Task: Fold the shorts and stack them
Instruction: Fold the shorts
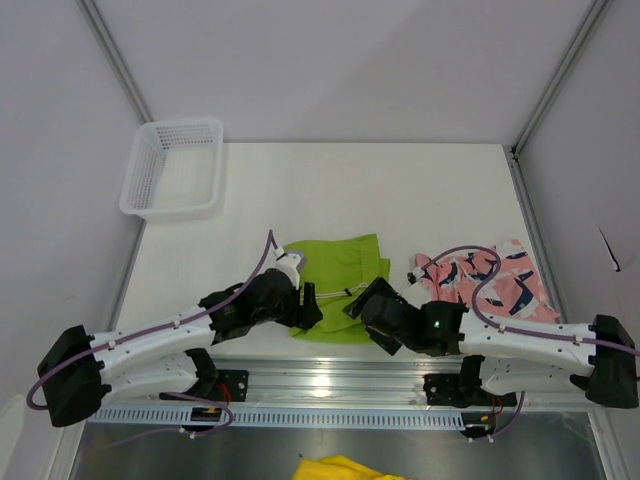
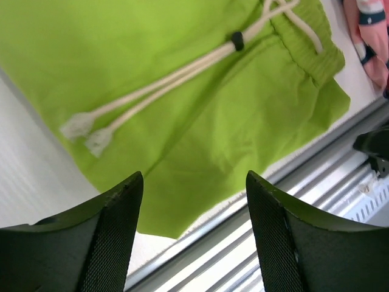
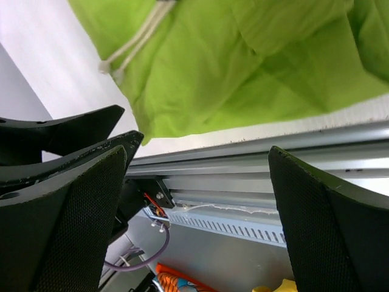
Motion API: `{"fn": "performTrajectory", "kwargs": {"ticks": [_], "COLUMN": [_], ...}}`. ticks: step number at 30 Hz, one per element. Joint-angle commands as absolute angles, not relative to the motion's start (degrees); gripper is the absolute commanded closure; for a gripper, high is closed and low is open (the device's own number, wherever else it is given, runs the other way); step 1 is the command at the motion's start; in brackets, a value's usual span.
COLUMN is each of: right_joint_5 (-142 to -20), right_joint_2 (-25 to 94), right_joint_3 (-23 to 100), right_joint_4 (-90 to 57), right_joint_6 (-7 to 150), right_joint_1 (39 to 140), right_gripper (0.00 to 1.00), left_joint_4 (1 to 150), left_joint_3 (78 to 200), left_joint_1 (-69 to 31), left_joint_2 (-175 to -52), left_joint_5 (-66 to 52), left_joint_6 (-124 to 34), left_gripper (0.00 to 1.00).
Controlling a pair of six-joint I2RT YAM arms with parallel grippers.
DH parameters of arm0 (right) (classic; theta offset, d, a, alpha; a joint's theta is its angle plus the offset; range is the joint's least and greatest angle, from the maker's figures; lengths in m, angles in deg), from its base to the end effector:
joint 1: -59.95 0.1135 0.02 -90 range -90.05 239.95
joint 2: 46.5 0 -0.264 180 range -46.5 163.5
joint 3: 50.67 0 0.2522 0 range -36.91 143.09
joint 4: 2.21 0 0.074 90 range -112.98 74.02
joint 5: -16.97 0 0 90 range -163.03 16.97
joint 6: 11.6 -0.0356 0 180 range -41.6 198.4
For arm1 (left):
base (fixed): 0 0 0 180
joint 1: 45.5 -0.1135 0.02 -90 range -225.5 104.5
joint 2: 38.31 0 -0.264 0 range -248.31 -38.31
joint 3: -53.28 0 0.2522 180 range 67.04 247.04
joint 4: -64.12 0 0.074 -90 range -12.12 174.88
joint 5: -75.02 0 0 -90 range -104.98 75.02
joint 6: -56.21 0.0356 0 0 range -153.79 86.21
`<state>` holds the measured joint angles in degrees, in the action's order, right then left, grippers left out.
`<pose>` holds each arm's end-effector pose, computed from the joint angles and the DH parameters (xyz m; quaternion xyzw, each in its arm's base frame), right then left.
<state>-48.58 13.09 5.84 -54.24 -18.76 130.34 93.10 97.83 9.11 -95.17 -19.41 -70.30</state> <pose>0.0807 0.1826 0.2403 0.2776 0.8923 0.2694 0.2326 0.1206 -0.1650 0.2085 0.1275 0.9015 -0.2696 0.3137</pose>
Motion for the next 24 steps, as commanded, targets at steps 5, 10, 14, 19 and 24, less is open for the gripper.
{"fn": "performTrajectory", "kwargs": {"ticks": [5, 10, 14, 19, 24], "right_joint_5": [-39.9, -38.06, -37.61, -38.58, -38.5], "right_joint_2": [20.64, 22.32, 23.02, 25.65, 27.77], "right_joint_3": [4.41, -0.77, -2.8, -3.68, -5.79], "right_joint_4": [-54.48, -47.63, -43.14, -39.1, -33.74], "right_joint_6": [-45.25, -52.19, -52.56, -53.17, -53.43], "right_joint_1": [139.05, 140.02, 139.14, 138.0, 137.38], "right_gripper": [0.0, 0.01, 0.01, 0.0, 0.08], "left_joint_4": [87.2, 84.48, 81.75, 78.33, 74.19], "left_joint_3": [94.64, 92.18, 89.63, 86.91, 86.64], "left_joint_1": [15.22, 17.51, 17.87, 18.57, 20.94], "left_joint_2": [-96.75, -99.74, -100.27, -100.88, -102.2], "left_joint_5": [-20.25, -21.49, -20.96, -20.26, -19.9], "left_joint_6": [-74.92, -78.61, -80.02, -81.86, -83.97], "left_gripper": [0.35, 0.38, 0.42, 0.43, 0.43]}}
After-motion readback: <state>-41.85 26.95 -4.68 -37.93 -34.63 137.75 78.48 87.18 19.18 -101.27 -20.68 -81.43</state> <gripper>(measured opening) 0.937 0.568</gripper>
